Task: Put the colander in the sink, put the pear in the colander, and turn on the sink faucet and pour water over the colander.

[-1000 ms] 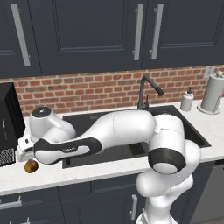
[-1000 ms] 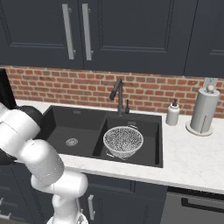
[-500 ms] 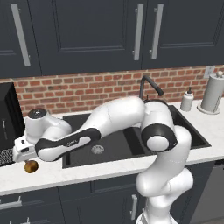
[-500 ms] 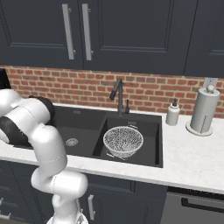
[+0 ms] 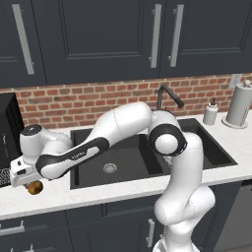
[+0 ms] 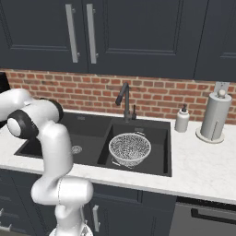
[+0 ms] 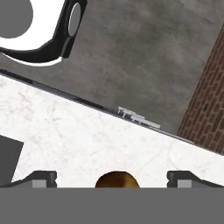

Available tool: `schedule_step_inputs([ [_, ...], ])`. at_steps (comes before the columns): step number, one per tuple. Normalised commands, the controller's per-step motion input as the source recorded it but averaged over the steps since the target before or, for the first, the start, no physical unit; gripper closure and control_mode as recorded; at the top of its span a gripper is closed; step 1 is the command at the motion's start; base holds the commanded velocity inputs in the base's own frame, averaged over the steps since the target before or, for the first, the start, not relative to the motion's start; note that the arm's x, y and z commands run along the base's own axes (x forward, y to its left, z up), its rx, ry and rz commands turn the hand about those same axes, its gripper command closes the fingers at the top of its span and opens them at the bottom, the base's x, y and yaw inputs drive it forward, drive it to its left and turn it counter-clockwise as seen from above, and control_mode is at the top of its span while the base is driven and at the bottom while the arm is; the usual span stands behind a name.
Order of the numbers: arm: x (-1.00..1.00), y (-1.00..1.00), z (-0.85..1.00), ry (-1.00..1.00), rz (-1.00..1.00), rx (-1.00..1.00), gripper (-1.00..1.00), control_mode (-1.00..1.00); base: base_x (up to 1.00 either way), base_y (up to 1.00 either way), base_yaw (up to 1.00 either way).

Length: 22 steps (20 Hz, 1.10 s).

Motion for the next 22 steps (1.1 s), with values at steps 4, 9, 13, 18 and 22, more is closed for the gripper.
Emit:
schedule_step_inputs([
  [4,0.09,0.17,-0.2,0.04,0.0,-0.07,-1.0,-1.0,0.0,0.0,0.0],
  [9,0.14,0.15,-0.21,0.03,0.0,-0.06,-1.0,-1.0,0.0,0.0,0.0],
  [13,0.17,0.02,-0.24,0.04,0.0,-0.04,-1.0,-1.0,0.0,0.0,0.0],
  [18,0.14,0.0,-0.19,0.04,0.0,-0.01,-1.0,-1.0,0.0,0.0,0.0],
  [22,0.21,0.0,-0.21,0.02,0.0,-0.01,-1.0,-1.0,0.0,0.0,0.0],
])
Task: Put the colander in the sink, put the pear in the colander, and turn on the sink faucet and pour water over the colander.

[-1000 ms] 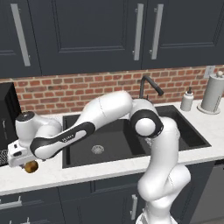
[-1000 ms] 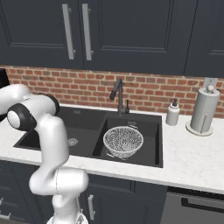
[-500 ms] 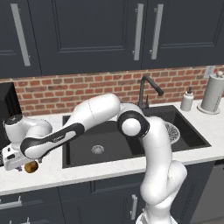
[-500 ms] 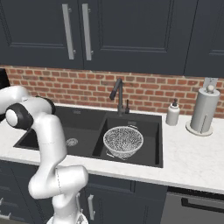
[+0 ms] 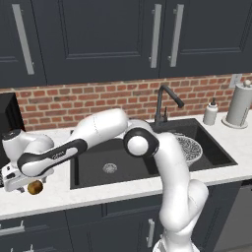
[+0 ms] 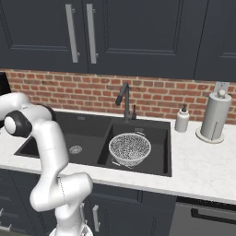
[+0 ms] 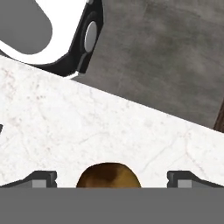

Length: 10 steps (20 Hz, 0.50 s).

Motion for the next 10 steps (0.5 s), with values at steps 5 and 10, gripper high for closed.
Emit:
schedule_step_inputs([
  [5,0.19,0.0,-0.24,0.0,0.0,-0.01,-1.0,-1.0,0.0,0.0,0.0],
  [10,0.19,0.0,-0.26,0.0,0.0,0.0,-1.0,-1.0,0.0,0.0,0.0],
])
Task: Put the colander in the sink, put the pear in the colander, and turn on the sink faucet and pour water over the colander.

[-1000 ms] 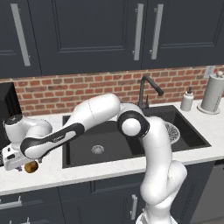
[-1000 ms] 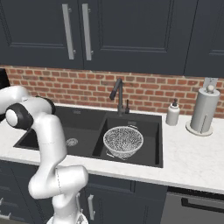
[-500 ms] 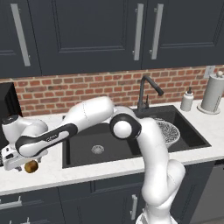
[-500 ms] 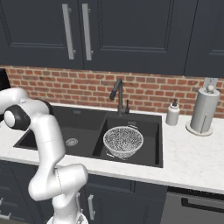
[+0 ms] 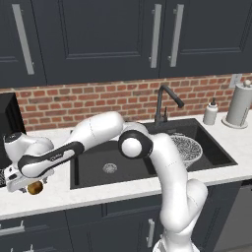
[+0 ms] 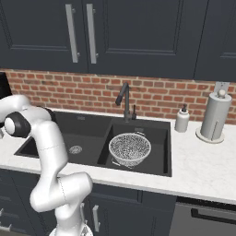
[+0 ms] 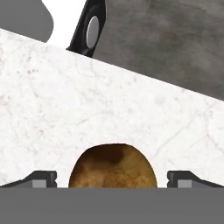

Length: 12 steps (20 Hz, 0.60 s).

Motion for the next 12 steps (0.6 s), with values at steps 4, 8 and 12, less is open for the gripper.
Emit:
schedule_step_inputs([
  [4,0.16,0.03,-0.25,0.0,0.0,0.0,-1.0,-1.0,0.0,0.0,0.0],
  [8,0.08,0.0,-0.28,0.0,0.0,0.0,-1.0,-1.0,0.0,0.0,0.0],
  [12,0.0,0.0,-0.24,0.0,0.0,0.0,-1.0,-1.0,0.0,0.0,0.0],
])
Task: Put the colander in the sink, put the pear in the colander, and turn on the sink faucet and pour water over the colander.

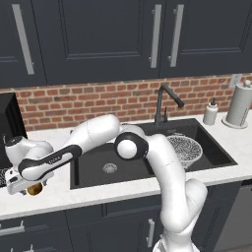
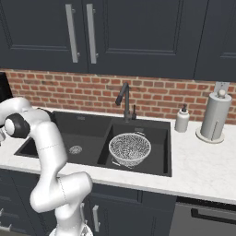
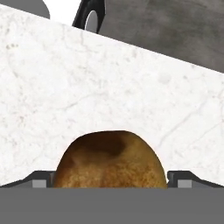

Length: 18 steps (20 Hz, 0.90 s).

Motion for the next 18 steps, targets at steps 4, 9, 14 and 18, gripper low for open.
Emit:
schedule_step_inputs([
  [4,0.0,0.0,-0.16,0.01,0.0,0.0,1.0,-1.0,0.0,0.0,0.0],
  [9,0.0,0.0,-0.15,0.0,0.0,0.0,1.0,-1.0,0.0,0.0,0.0],
  [14,-0.18,-0.08,-0.07,-0.02,0.0,0.02,1.0,-1.0,0.0,0.0,0.0],
  [18,-0.51,-0.46,0.24,-0.24,-0.04,0.12,1.0,-1.0,0.0,0.0,0.0],
])
